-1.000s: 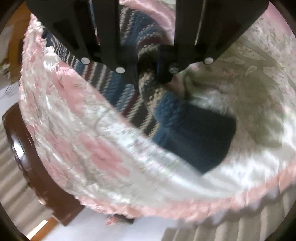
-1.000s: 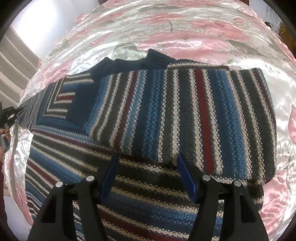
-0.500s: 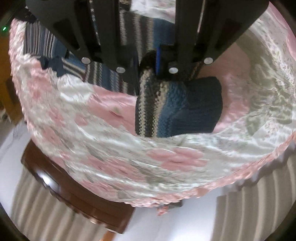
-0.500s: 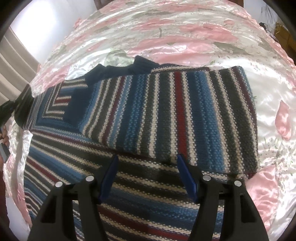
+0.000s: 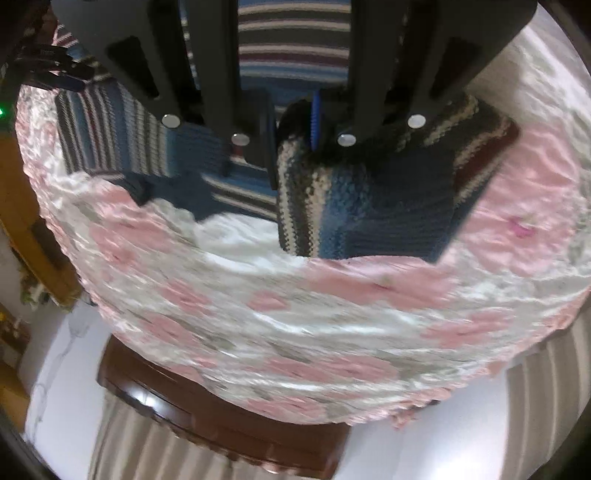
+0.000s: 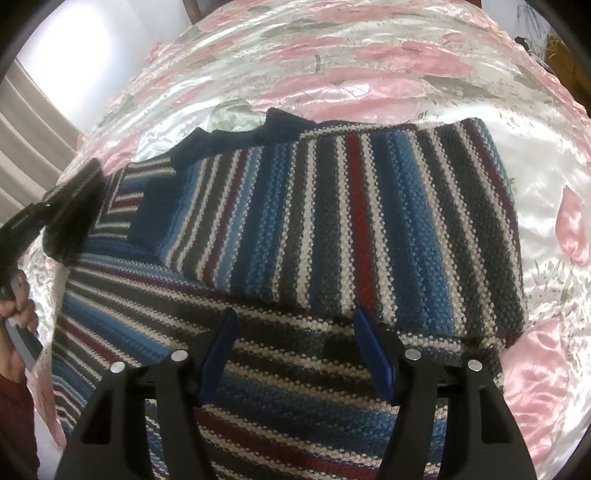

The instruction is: Fold small clothes

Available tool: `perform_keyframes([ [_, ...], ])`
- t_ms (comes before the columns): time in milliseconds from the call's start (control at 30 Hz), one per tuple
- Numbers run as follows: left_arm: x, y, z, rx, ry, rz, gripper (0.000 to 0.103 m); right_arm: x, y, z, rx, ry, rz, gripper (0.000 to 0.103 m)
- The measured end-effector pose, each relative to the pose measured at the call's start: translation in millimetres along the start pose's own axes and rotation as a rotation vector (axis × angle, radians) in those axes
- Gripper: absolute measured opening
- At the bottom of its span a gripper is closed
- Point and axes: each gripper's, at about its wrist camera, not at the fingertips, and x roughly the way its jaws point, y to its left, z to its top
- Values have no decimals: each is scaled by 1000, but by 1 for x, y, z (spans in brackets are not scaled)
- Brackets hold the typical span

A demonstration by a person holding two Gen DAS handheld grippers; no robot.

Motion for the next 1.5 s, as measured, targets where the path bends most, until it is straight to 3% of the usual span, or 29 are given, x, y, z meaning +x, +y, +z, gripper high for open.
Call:
perform_keyframes([
  [200, 32, -43, -23, 21, 73, -45, 15, 1, -5, -3, 16, 4, 2, 66],
  [267, 47, -51, -33, 23, 121, -57, 22, 2, -7, -3, 23, 8, 6, 67],
  [333, 65, -55, -44, 26, 195, -75, 39, 5, -6, -4, 23, 20, -6, 67],
  [400, 76, -56, -55, 43, 258, -77, 39, 8, -5, -3, 21, 34, -16, 67],
  [467, 66, -51, -58, 59, 264, -103, 42, 8, -2, -2, 15, 45, -26, 67],
  [600, 16, -19, -52, -30, 268, -273, 61, 1, 18, 9, -30, 33, -41, 67],
  [633, 3, -11, -49, -31, 247, -272, 65, -1, 31, 15, -51, 29, -34, 67],
  [733, -16, 17, -33, 7, 184, -135, 68, 0, 70, 31, -99, 31, 10, 67],
  [800, -6, 39, -17, 9, 203, 4, 67, 6, 97, 41, -133, 33, 23, 67],
  [967, 33, 63, 5, -1, 274, 129, 63, 33, 170, 66, -224, 60, 74, 67],
  [1133, 52, 83, 4, -28, 335, 109, 64, 59, 222, 75, -311, 68, 102, 67],
  [1233, 59, 92, 0, -52, 342, 81, 65, 77, 245, 77, -369, 75, 65, 66],
  [1300, 58, 92, -2, -52, 334, 65, 67, 91, 257, 77, -426, 72, 20, 51],
  [1333, 58, 93, -3, -51, 332, 61, 69, 97, 260, 77, -440, 78, 3, 33],
  [1400, 58, 93, -5, -42, 331, 55, 69, 103, 258, 77, -441, 77, -13, 26],
  [1500, 56, 92, -6, -37, 324, 55, 70, 92, 240, 80, -369, 43, 68, 17],
])
